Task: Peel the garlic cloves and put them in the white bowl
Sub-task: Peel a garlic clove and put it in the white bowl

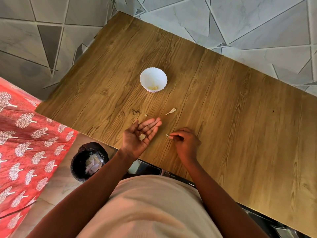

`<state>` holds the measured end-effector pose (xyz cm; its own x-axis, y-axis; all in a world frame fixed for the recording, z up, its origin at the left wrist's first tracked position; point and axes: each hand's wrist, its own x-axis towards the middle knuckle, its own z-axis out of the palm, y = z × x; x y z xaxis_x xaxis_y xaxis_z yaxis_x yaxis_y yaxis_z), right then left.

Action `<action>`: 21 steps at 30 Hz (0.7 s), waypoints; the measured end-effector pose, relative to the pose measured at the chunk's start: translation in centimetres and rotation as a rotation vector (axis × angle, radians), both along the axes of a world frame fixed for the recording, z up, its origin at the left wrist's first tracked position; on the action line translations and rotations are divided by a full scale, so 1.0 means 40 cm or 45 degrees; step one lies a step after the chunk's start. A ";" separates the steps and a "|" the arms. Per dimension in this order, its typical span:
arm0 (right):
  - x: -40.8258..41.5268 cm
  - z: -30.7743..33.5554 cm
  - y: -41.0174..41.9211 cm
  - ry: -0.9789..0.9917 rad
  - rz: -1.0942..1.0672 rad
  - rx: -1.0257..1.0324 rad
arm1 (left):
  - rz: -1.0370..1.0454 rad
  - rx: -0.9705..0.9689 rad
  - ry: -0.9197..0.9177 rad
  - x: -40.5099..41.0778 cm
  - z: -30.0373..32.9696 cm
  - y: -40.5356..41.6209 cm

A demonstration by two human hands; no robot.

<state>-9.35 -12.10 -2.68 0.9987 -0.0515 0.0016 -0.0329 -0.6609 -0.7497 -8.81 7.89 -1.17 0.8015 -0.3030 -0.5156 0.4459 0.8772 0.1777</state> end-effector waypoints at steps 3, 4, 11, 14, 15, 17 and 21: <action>0.016 -0.010 0.012 0.011 0.058 -0.018 | -0.005 0.015 0.007 0.000 0.003 -0.002; 0.020 -0.012 0.014 0.010 0.088 -0.023 | -0.005 0.017 0.004 0.001 0.003 -0.003; 0.007 -0.015 -0.006 -0.037 0.133 0.036 | 0.014 0.009 0.012 0.004 0.008 -0.002; 0.013 -0.014 0.006 -0.002 0.126 0.058 | 0.011 -0.006 0.012 0.006 0.004 -0.003; 0.013 -0.019 0.010 0.006 0.116 0.059 | 0.011 -0.009 0.001 0.005 0.002 -0.001; 0.010 -0.021 0.016 0.035 0.102 0.065 | 0.006 -0.013 -0.006 0.004 -0.001 -0.001; 0.004 -0.027 0.028 -0.047 0.101 0.018 | -0.002 -0.017 -0.007 0.003 -0.007 0.002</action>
<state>-9.18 -10.96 -3.78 0.9989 0.0276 0.0385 0.0472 -0.6496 -0.7588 -8.68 7.96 -1.46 0.8039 -0.3108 -0.5071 0.4461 0.8789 0.1686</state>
